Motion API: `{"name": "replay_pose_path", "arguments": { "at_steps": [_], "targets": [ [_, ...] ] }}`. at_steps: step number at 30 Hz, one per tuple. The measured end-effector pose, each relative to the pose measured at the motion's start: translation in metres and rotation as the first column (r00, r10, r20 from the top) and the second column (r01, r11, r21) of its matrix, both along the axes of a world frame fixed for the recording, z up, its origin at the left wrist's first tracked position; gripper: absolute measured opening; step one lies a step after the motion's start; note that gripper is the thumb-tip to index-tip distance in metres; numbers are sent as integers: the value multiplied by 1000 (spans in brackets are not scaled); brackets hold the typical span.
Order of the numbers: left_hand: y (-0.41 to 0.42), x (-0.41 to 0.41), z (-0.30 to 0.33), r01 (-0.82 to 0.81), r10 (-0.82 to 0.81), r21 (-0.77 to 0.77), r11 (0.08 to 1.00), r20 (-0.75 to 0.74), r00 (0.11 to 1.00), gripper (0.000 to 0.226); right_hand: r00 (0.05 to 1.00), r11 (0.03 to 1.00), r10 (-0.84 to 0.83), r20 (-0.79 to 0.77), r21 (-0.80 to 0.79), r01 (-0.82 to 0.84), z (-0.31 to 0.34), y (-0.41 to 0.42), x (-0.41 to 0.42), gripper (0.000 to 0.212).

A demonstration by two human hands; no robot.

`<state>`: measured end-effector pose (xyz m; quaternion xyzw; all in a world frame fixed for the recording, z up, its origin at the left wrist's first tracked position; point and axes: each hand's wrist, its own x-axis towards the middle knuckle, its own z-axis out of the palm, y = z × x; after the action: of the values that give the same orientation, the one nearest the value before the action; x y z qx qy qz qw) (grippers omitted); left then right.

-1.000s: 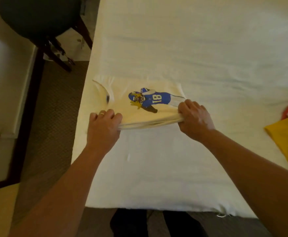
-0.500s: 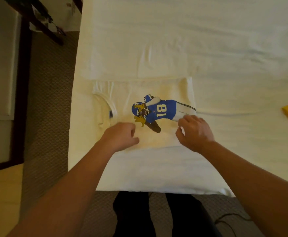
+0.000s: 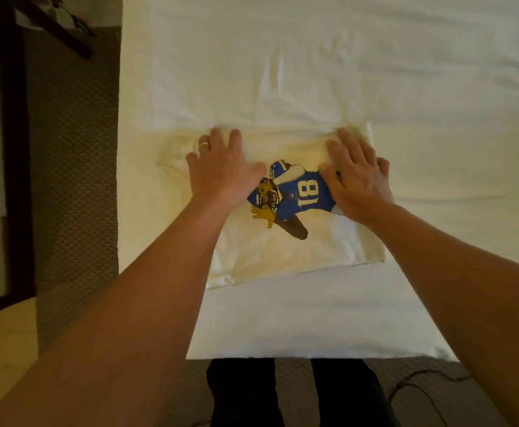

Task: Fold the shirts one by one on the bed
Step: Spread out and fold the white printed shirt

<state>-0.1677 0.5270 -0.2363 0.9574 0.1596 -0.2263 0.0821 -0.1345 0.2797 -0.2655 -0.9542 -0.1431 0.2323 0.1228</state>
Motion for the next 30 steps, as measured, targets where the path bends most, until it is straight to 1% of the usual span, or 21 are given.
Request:
{"name": "replay_pose_path", "arguments": {
  "at_steps": [1,2,3,4,5,6,7,8,10,11,12,13,14,15,16,18,19,22,24,26,30],
  "targets": [
    [0,-3,5,-26,25,6,1000,92,995,67,997,998,-56,48,26,55,4,0,-1,55],
    [1,-10,10,-77,73,20,997,155,985,62,988,991,-128,80,42,125,8,-2,-3,50],
    [4,-21,13,-164,156,29,986,182,971,63,974,978,-209,85,44,206,12,-6,-6,47],
    [7,-34,16,-294,285,20,956,183,941,66,951,953,-303,56,46,300,15,-10,-11,46],
    [9,-48,16,-453,449,-12,891,159,879,69,912,911,-409,-1,58,408,17,-14,-15,46],
    [10,-60,17,-609,612,-58,791,110,783,72,853,849,-517,-76,79,522,20,-17,-19,46],
    [11,-71,18,-723,729,-101,684,47,683,75,779,776,-608,-150,93,624,23,-17,-21,47],
    [11,-81,17,-786,794,-152,600,-6,608,78,702,700,-678,-218,98,707,24,-17,-23,48],
    [12,-92,18,-834,863,-323,449,-88,498,82,555,560,-756,-346,94,823,28,-14,-24,50],
    [13,-94,20,-843,891,-418,337,-147,429,82,499,509,-767,-403,90,856,30,-13,-24,48],
    [15,-93,21,-844,908,-489,221,-214,361,79,462,477,-763,-452,89,875,35,-12,-23,43],
    [16,-89,23,-836,904,-532,132,-282,322,72,452,475,-743,-494,85,876,41,-12,-23,36],
    [17,-86,24,-827,879,-554,97,-341,332,60,465,496,-713,-525,91,863,46,-12,-22,29],
    [18,-81,28,-816,844,-570,96,-388,370,45,499,527,-680,-537,114,842,54,-12,-21,22],
    [17,-76,31,-808,806,-578,118,-419,417,34,542,561,-650,-533,144,815,59,-12,-20,17],
    [13,-67,46,-781,752,-595,191,-422,505,24,619,611,-613,-491,202,765,75,-11,-20,15],
    [11,-63,55,-763,740,-611,212,-409,533,23,639,624,-607,-473,214,752,81,-11,-20,16],
    [10,-61,85,-720,717,-641,267,-367,593,23,658,636,-606,-448,224,738,106,-9,-22,20],
    [14,-66,111,-696,711,-649,306,-331,620,31,685,649,-587,-433,254,717,130,-7,-24,21],
    [19,-73,141,-669,710,-665,333,-290,642,37,730,680,-547,-410,290,673,157,-5,-25,24],
    [24,-94,207,-602,709,-698,388,-191,679,41,831,763,-418,-366,355,540,217,-3,-24,23]
  ]
}}
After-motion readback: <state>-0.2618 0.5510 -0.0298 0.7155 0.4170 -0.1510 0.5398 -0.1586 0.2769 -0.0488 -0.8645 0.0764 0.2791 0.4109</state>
